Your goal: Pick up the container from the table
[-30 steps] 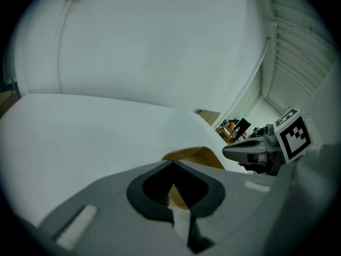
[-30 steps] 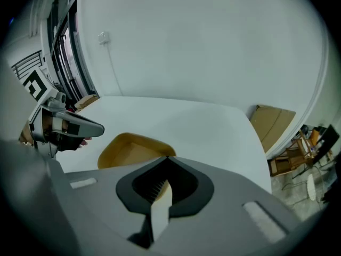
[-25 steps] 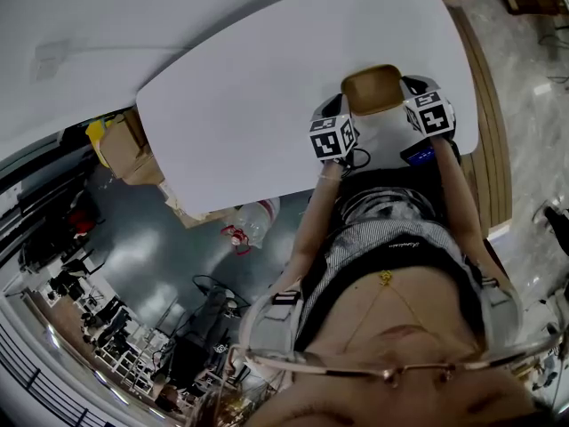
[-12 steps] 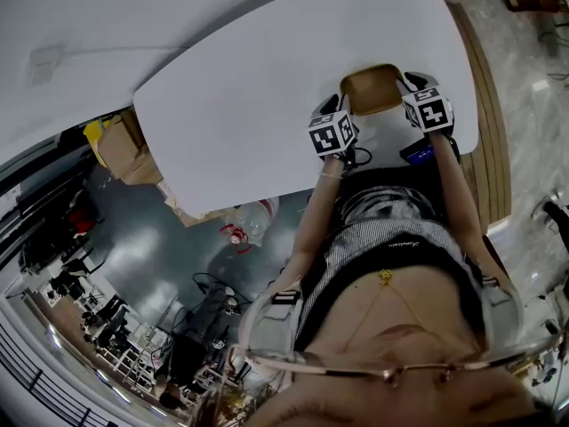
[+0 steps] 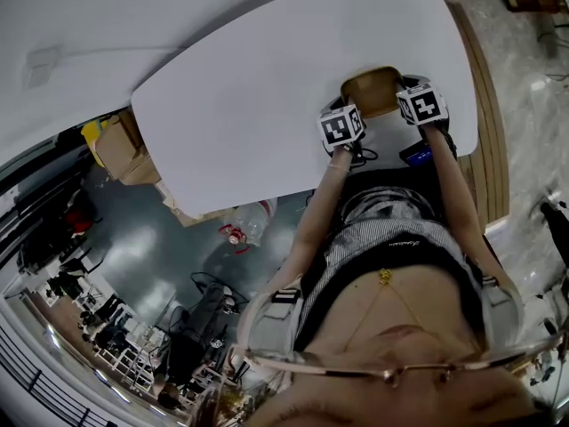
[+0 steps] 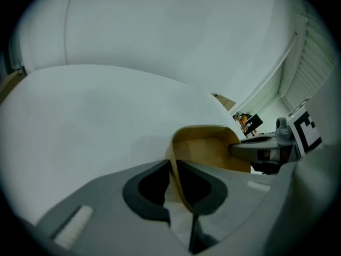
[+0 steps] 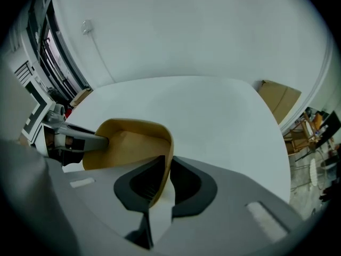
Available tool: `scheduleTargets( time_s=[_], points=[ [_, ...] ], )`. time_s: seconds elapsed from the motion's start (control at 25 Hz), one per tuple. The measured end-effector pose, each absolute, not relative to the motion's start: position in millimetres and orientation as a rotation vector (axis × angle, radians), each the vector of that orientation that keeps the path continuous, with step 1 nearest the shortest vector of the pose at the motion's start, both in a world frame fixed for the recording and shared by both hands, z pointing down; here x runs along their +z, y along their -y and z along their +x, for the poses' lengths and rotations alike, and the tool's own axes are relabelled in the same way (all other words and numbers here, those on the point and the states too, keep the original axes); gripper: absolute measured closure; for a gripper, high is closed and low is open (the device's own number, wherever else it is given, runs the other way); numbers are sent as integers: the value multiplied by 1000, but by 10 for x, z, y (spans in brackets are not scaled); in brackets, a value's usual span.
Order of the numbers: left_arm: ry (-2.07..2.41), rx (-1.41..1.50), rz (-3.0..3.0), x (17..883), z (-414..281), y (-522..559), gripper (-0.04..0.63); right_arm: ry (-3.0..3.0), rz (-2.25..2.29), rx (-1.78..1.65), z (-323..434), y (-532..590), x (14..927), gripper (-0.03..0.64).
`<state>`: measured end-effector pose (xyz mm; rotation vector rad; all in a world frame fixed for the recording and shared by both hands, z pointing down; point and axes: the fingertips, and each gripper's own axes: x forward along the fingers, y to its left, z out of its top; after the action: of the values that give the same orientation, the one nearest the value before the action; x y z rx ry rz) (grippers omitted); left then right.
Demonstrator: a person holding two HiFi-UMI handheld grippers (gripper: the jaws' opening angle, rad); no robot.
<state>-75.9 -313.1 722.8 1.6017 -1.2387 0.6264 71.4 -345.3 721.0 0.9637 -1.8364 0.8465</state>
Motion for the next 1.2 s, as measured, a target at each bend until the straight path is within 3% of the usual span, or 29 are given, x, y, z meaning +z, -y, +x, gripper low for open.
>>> scheduleTargets(
  time_s=[0.52,1.2],
  points=[
    [1265,599,1599,7068,-836,3110,566,1871,960,830,654,3425,7082,560],
    [1389,524,1769,6205,-847,3054,566,2045,1050,686,652,3336,6279,557]
  ],
)
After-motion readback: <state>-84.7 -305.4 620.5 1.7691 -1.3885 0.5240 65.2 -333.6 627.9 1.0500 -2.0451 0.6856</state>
